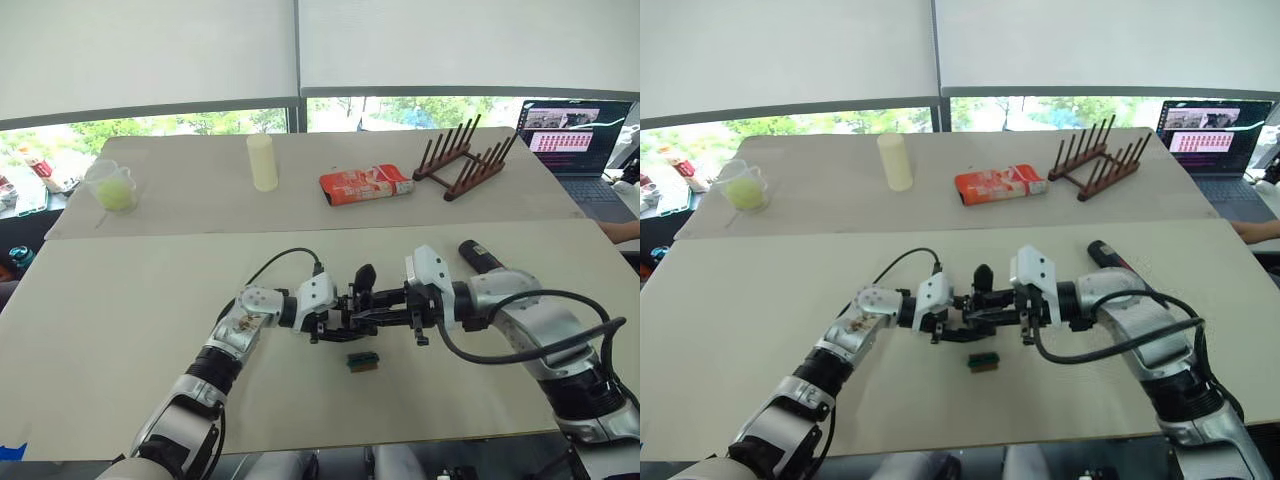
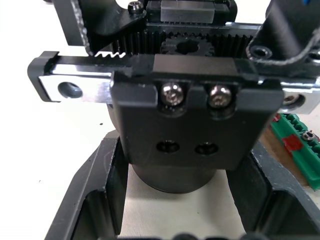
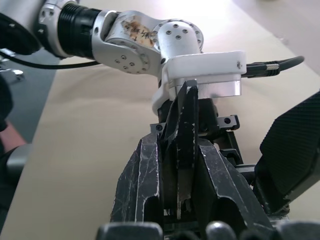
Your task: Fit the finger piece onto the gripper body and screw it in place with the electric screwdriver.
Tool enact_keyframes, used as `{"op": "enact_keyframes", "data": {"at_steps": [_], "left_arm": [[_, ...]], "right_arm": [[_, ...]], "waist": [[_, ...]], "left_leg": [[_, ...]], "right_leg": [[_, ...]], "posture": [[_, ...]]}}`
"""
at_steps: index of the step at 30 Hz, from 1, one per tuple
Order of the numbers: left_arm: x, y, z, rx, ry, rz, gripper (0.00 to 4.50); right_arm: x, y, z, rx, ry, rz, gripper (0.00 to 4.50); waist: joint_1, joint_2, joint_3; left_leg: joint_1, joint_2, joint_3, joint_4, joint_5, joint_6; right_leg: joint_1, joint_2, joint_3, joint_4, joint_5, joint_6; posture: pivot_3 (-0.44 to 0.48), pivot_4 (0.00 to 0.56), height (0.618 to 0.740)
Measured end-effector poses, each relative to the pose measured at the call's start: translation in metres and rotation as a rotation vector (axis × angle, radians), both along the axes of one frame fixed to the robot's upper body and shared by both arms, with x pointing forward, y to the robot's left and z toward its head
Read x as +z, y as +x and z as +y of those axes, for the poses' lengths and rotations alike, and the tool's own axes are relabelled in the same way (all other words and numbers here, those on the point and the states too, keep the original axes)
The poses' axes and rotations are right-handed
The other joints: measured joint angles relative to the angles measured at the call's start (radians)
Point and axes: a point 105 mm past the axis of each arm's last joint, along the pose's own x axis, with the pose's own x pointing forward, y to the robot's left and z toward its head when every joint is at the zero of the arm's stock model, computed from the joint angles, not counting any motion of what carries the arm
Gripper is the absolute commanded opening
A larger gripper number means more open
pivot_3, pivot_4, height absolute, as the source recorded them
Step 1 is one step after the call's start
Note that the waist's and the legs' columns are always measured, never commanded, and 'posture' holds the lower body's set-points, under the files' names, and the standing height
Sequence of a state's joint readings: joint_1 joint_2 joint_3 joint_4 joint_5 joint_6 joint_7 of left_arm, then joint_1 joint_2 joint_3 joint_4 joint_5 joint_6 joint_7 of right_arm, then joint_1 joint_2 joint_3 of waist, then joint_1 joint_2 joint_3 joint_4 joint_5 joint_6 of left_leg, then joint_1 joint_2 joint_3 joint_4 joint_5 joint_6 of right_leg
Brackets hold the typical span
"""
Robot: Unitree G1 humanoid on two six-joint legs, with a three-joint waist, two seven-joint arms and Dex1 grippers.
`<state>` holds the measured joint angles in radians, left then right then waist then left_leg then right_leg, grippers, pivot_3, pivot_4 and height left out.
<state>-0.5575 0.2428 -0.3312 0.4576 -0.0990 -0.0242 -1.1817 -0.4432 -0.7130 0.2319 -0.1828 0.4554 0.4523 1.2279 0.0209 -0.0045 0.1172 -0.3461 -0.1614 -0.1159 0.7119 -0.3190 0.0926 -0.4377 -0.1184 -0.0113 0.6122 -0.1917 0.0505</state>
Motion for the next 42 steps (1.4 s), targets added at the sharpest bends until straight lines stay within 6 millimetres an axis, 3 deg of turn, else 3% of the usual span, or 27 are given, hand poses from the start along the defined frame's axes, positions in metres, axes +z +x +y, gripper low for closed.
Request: {"op": "enact_keyframes", "data": {"at_steps": [32, 34, 36, 39, 42], "left_arm": [[-0.002, 0.001, 0.002, 0.005, 0.007, 0.005, 2.27], [-0.002, 0.001, 0.003, 0.005, 0.01, 0.005, 2.27], [0.0, 0.001, 0.002, 0.006, 0.005, 0.006, 2.27], [0.002, 0.003, 0.003, 0.0, 0.002, 0.002, 2.27], [0.003, 0.003, 0.002, -0.008, -0.001, -0.003, 2.27]], "right_arm": [[-0.002, 0.0, 0.003, -0.049, 0.013, -0.043, 0.38], [0.0, 0.0, 0.003, -0.05, 0.026, -0.063, 1.42], [-0.013, 0.002, -0.004, -0.1, -0.004, -0.03, 2.1], [-0.008, -0.002, -0.002, -0.08, -0.008, -0.051, 3.15], [0.0, -0.003, -0.007, -0.086, -0.023, -0.071, 3.16]], "waist": [[0.003, -0.001, -0.007], [0.003, -0.001, -0.007], [0.006, -0.002, -0.005], [0.004, 0.0, -0.001], [0.005, 0.001, 0.0]], "left_leg": [[0.002, 0.002, 0.0, -0.002, -0.001, -0.001], [0.002, 0.002, 0.0, -0.002, -0.001, -0.001], [-0.001, 0.001, 0.0, -0.002, -0.001, 0.0], [-0.005, 0.001, 0.0, -0.001, -0.001, 0.0], [-0.008, 0.001, 0.0, 0.0, -0.001, 0.0]], "right_leg": [[0.001, 0.003, 0.002, -0.001, 0.0, 0.0], [0.0, 0.003, 0.002, -0.001, 0.0, 0.0], [-0.002, 0.003, 0.001, -0.001, 0.0, 0.0], [-0.005, 0.002, 0.002, -0.001, 0.0, 0.0], [-0.008, 0.002, 0.001, 0.0, 0.0, 0.0]], "posture": [[0.0, 0.15, 0.74], [0.0, 0.15, 0.74], [0.0, 0.15, 0.74], [0.0, 0.15, 0.74], [0.0, 0.15, 0.74]]}}
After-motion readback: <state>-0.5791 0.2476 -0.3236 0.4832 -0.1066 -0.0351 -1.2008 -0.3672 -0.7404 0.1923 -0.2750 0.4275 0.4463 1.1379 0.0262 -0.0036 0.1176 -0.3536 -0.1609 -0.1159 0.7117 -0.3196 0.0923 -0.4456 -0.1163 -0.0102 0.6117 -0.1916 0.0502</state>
